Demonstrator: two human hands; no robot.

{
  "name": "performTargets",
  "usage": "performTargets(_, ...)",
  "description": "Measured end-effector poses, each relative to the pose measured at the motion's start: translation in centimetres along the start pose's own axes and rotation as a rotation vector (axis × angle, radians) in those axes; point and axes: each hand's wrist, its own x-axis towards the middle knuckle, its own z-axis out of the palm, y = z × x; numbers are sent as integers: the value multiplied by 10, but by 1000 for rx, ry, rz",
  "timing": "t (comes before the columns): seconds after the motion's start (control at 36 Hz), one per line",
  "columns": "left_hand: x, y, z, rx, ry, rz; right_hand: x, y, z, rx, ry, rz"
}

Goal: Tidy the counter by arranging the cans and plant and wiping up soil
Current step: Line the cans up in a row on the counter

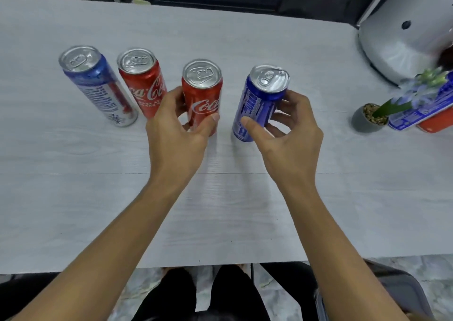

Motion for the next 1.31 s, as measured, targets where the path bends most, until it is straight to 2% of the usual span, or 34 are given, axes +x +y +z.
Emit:
performTargets(0.56, 18, -10, 18, 5, 89, 10, 22, 3, 43, 8, 1, -6)
performTargets(1.31, 19, -8, 21, 60, 73, -14, 24, 16, 52, -41, -32, -48)
